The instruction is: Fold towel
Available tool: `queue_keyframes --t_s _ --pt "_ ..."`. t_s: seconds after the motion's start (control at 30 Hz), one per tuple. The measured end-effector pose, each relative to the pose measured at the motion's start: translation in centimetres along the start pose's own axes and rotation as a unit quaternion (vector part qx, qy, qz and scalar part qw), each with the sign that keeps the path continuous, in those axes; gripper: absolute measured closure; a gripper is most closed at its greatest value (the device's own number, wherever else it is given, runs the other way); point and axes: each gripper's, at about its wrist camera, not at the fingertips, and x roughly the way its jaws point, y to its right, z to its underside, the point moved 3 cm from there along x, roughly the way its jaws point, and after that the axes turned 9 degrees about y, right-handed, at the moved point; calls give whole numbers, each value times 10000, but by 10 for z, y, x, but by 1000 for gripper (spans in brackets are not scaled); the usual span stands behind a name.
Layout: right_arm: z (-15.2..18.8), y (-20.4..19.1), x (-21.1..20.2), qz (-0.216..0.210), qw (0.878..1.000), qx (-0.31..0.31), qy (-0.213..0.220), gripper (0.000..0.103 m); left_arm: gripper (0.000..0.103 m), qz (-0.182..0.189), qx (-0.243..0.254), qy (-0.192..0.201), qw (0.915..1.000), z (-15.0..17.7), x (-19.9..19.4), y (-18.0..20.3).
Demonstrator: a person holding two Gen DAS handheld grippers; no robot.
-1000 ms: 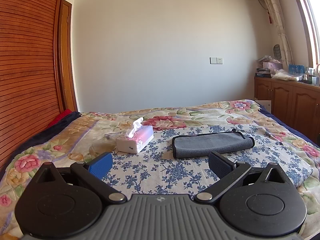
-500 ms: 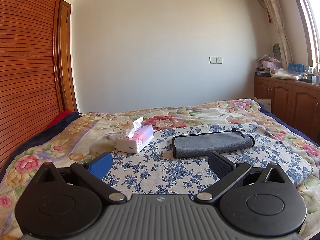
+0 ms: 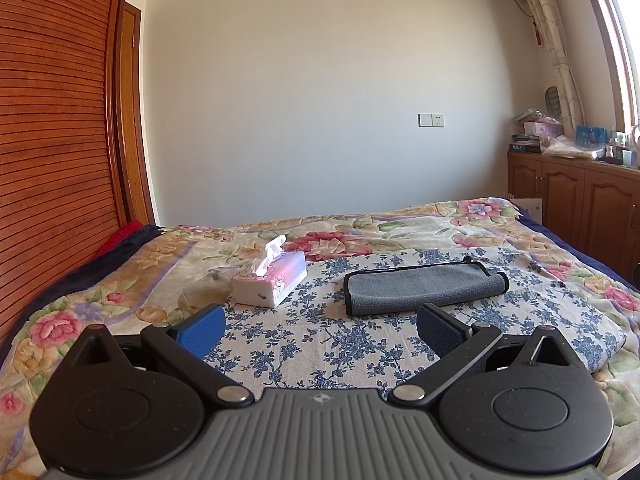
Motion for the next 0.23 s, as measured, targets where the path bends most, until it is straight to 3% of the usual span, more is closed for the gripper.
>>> queue_keyframes --t_s 0.23 --pt "0 0 0 3 10000 3 -1 0 0 2 10 -1 10000 0 0 -1"
